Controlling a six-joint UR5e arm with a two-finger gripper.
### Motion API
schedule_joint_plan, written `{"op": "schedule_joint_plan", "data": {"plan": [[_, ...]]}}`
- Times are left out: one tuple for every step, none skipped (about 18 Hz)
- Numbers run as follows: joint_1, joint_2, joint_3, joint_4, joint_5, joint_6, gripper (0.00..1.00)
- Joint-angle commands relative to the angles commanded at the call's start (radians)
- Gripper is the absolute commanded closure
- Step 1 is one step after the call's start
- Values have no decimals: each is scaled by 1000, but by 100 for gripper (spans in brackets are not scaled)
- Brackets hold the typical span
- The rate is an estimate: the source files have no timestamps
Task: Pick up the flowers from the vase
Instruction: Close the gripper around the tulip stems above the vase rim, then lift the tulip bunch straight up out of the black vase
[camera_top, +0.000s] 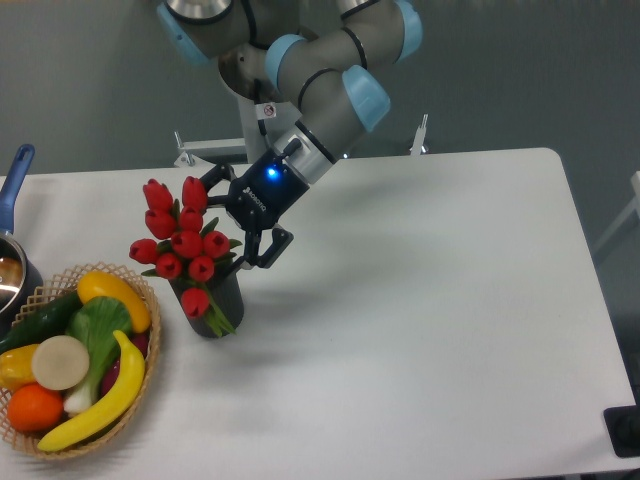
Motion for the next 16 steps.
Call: {"op": "schedule_joint_plan", "data": {"plan": [[0, 2, -2, 0, 0, 0, 10], [0, 2, -3, 0, 0, 0, 21], [0, 0, -3, 0, 0, 2, 37], [0, -2, -3, 0, 0, 2, 52], [0, -3, -2, 0, 0, 2, 66], [0, -5, -2, 0, 0, 6, 79], [0, -5, -2, 0, 2, 14, 89], [1, -3, -2, 0, 2, 15, 98], [2, 1, 0, 0, 0, 17, 100], [5, 8, 2, 0, 0, 15, 100], [6, 9, 5, 0, 0, 15, 100], [6, 9, 5, 0, 0, 15, 100], [6, 11, 5, 0, 0, 15, 100], [6, 14, 5, 0, -2, 15, 100], [11, 24, 5, 0, -3, 12, 100], [12, 38, 6, 0, -20, 9, 100]]}}
